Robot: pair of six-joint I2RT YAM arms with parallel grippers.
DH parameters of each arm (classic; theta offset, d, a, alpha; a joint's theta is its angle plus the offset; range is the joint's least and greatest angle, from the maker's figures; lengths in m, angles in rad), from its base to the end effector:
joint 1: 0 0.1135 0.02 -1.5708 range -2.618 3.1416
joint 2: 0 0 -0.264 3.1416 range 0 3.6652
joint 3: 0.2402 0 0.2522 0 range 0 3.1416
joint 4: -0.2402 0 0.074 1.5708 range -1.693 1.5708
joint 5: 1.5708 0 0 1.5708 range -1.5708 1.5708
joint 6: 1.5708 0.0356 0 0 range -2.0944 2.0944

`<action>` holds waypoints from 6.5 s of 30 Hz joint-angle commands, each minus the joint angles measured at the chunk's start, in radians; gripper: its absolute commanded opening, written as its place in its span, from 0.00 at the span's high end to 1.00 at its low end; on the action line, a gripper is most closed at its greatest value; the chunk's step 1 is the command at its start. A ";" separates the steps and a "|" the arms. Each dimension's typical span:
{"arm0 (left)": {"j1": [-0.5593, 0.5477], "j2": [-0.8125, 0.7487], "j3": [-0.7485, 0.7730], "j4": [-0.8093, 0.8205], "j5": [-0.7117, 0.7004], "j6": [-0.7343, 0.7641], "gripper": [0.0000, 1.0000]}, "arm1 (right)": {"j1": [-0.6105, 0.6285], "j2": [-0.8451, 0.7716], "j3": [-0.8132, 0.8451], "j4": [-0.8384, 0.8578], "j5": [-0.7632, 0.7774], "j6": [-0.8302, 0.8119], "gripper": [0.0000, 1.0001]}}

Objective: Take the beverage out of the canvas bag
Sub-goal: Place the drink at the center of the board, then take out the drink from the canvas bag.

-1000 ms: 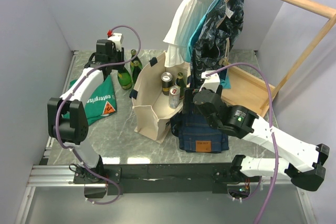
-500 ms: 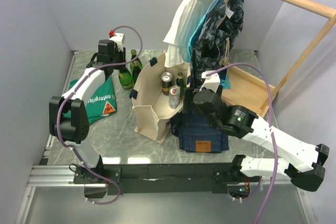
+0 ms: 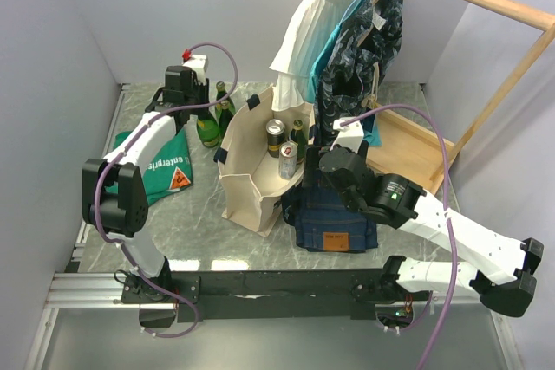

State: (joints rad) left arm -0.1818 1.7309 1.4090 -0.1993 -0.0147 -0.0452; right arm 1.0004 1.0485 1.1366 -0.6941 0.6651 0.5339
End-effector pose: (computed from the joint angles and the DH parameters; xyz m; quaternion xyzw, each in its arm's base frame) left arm 0.4019 -0.0733 0.2990 0.0554 0.8636 -0.0504 0.4985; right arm 0.1324 0.1656 0.3655 -0.0462 0.8497 0.0962 0.5164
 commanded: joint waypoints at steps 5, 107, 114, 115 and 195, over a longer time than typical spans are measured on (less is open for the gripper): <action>-0.008 -0.033 0.053 0.118 -0.065 -0.004 0.84 | -0.009 -0.022 -0.005 0.031 0.001 0.005 0.00; -0.469 -0.246 0.142 -0.255 0.323 -0.064 0.27 | -0.192 -0.105 -0.201 0.223 -0.433 0.058 0.69; -0.522 -0.223 0.127 -0.262 0.288 -0.064 0.30 | -0.190 -0.099 -0.201 0.177 -0.424 0.063 0.65; -0.527 -0.222 0.123 -0.261 0.283 -0.064 0.30 | -0.189 -0.093 -0.198 0.171 -0.423 0.063 0.65; -0.624 -0.102 -0.055 -0.097 -0.071 -0.317 0.04 | -0.189 -0.021 -0.267 0.189 -0.444 0.000 0.56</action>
State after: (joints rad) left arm -0.8001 1.6135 1.3281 -0.3420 -0.0853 -0.3397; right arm 0.8135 1.0222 0.8700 -0.4973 0.2199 0.5484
